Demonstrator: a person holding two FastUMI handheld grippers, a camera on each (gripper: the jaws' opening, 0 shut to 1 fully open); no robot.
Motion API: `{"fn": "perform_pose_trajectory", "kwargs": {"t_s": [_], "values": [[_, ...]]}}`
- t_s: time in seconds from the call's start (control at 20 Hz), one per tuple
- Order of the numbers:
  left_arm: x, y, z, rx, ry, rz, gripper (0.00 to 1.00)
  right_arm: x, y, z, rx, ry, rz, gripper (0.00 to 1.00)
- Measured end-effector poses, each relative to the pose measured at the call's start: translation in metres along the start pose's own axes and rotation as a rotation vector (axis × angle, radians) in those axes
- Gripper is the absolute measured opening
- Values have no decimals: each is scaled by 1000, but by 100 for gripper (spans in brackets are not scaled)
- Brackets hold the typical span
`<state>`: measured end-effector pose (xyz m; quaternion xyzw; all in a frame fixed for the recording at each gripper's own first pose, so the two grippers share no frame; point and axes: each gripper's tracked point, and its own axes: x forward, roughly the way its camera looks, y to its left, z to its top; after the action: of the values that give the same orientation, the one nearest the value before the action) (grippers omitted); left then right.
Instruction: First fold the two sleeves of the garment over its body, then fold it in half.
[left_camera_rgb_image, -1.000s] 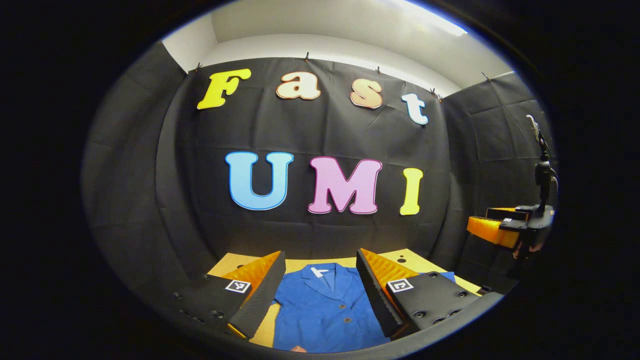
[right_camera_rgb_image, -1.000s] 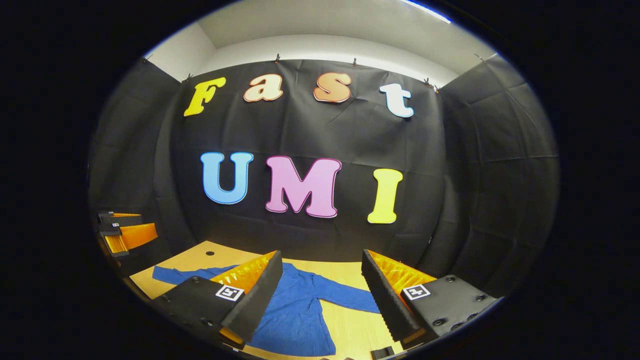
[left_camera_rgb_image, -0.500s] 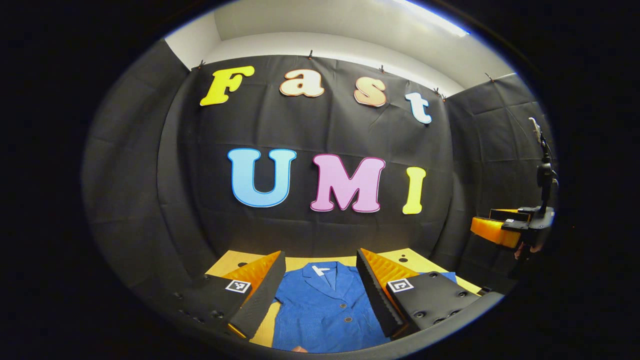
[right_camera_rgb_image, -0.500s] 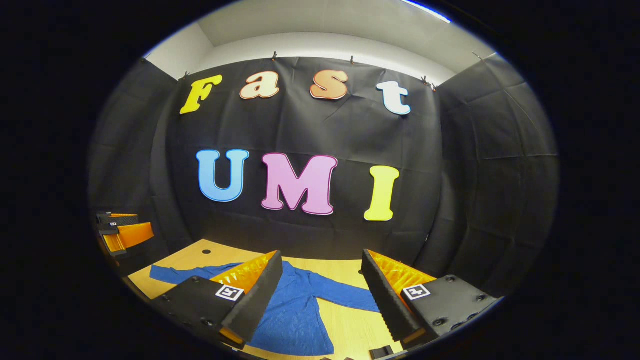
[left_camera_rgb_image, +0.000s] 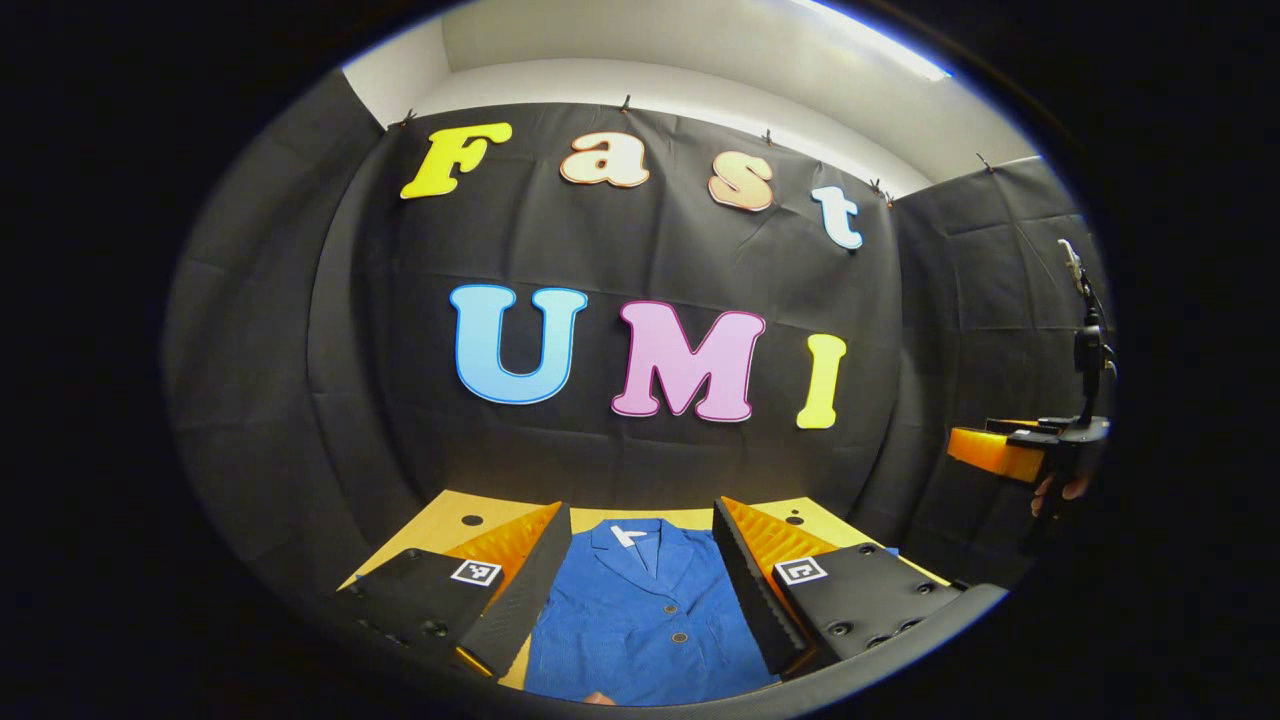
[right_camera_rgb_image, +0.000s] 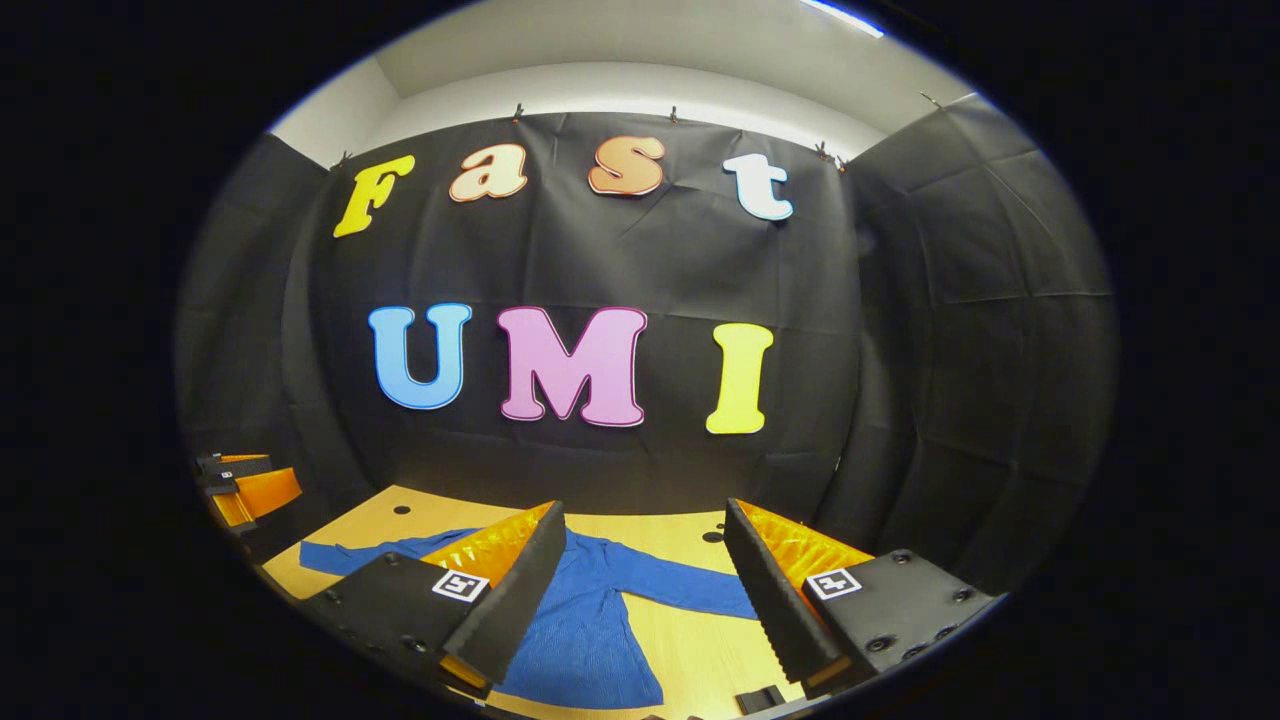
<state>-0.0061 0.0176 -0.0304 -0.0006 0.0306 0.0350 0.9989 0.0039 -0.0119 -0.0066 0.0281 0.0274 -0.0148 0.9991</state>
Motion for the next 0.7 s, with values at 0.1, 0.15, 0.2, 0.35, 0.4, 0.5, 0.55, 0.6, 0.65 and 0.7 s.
{"fn": "perform_pose_trajectory", "kwargs": {"t_s": [0.1, 0.15, 0.2, 0.35, 0.4, 0.5, 0.55, 0.6, 0.65, 0.7], "values": [[-3, 3, -2, 6, 7, 7, 81, 0, 2, 1, 15, 3, 3, 99], [-4, 2, -3, 1, 8, 6, 81, -1, 2, 2, 19, 0, 3, 99], [-5, 1, -2, -2, 6, 4, 80, 0, 2, 3, 19, -4, 2, 99], [-5, 6, -2, 19, 4, 13, 80, 0, 3, 2, 21, -1, 6, 99], [-6, 10, 0, 34, -2, 22, 81, 0, 4, 1, 27, 4, 8, 99], [-6, 17, 3, 40, -9, 37, 81, 2, 5, -1, 37, 9, 2, 99], [-6, 18, 3, 31, -9, 35, 80, 2, 5, -2, 40, 10, 0, 94], [-6, 19, 4, 18, -9, 33, 80, 2, 5, -2, 41, 9, -2, 99], [-5, 19, 3, 9, -10, 30, 81, 2, 4, -3, 37, 7, -4, 99], [-4, 20, 3, 6, -10, 29, 81, 5, 2, -4, 27, 7, -11, 94]]}}
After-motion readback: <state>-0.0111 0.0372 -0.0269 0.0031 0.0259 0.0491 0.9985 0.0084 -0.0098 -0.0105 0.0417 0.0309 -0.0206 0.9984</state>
